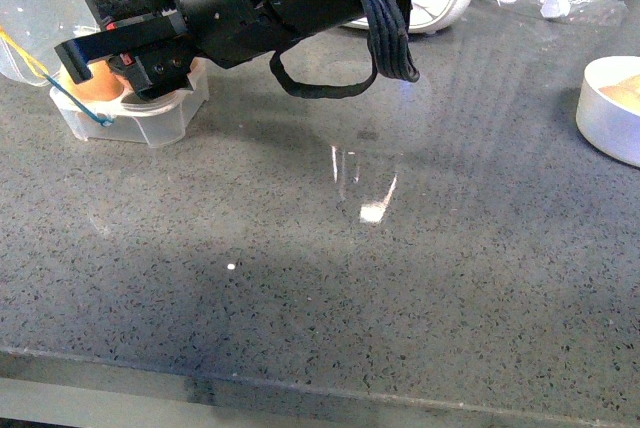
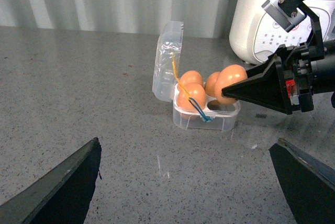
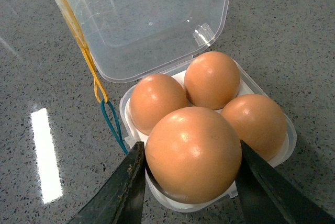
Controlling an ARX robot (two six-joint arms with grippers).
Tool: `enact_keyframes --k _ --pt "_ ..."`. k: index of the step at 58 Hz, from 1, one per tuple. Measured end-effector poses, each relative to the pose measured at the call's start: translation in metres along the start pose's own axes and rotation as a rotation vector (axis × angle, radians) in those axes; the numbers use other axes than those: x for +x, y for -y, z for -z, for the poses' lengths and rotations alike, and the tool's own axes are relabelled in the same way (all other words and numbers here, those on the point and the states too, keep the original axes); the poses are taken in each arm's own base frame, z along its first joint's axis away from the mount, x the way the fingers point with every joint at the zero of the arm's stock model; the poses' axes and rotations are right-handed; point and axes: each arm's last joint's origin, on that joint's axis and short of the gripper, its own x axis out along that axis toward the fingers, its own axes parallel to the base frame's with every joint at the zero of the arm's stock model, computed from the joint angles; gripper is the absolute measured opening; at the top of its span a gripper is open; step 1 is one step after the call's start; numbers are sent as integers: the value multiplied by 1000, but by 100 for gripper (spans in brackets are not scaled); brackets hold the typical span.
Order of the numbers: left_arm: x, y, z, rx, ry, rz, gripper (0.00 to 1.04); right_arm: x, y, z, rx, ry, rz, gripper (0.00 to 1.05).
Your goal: Put egg into box
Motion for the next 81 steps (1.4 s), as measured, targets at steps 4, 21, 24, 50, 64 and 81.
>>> enact_keyframes --k 4,21,24,50,64,81 --pt "0 0 0 0 0 0 98 0 -1 0 -4 0 -2 41" --pt "0 0 0 0 0 0 98 0 -2 -1 -13 9 -4 88" --pt "0 0 0 0 0 0 98 -1 -2 -3 -16 15 -3 95" --pt "0 0 0 0 0 0 98 -95 18 -14 61 153 243 97" --pt "0 0 0 0 0 0 98 -164 43 25 124 143 609 97" --pt "0 0 0 0 0 0 98 -248 41 63 162 202 921 97"
